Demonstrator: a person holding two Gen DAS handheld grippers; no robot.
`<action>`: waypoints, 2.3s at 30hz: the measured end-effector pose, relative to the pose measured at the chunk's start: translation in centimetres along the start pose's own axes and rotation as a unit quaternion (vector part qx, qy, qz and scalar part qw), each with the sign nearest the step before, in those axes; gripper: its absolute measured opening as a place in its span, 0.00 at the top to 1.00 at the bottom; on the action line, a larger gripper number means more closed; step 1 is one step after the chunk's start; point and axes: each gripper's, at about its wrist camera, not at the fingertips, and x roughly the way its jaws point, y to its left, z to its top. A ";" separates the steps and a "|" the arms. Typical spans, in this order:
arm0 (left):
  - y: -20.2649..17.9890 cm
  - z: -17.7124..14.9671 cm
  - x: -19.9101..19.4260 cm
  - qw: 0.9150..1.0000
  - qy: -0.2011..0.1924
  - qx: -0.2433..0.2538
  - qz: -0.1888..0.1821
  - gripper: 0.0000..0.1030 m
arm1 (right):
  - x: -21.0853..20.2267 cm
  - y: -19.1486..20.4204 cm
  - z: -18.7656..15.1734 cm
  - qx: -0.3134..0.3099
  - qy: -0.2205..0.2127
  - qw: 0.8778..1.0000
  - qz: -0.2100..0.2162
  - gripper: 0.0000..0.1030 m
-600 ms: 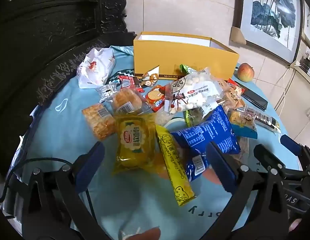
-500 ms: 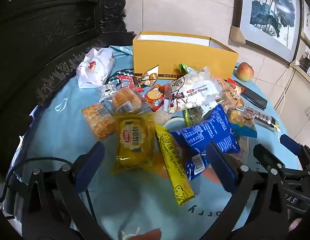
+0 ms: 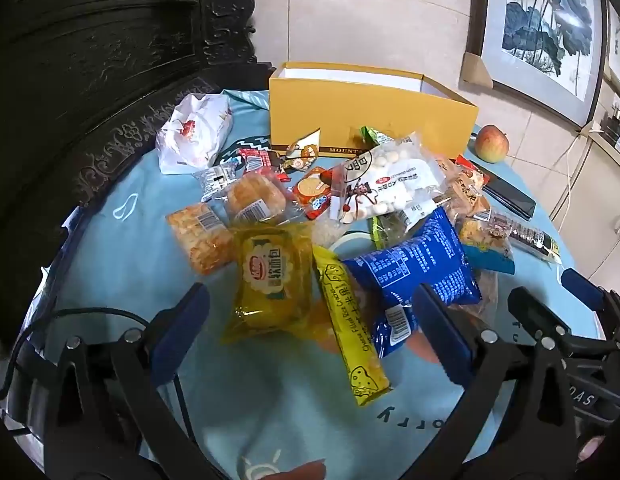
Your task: Organize snacks
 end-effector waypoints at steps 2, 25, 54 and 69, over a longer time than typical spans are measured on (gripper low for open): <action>0.1 0.0 -0.1 1.000 -0.001 0.000 0.001 0.02 | 0.0 0.0 0.0 0.000 0.000 1.000 0.001 0.01; 0.2 -0.2 -1.3 1.000 -0.004 -0.004 -0.005 0.02 | -1.2 0.3 0.2 0.002 -0.007 1.000 0.000 0.01; -0.4 -1.2 -1.9 1.000 -0.003 0.002 -0.005 0.02 | -1.7 -0.1 -0.7 0.012 -0.003 1.000 0.002 0.01; -0.6 -1.3 -1.8 1.000 -0.001 0.004 -0.005 0.02 | -1.7 0.0 -0.8 0.010 -0.002 1.000 0.002 0.01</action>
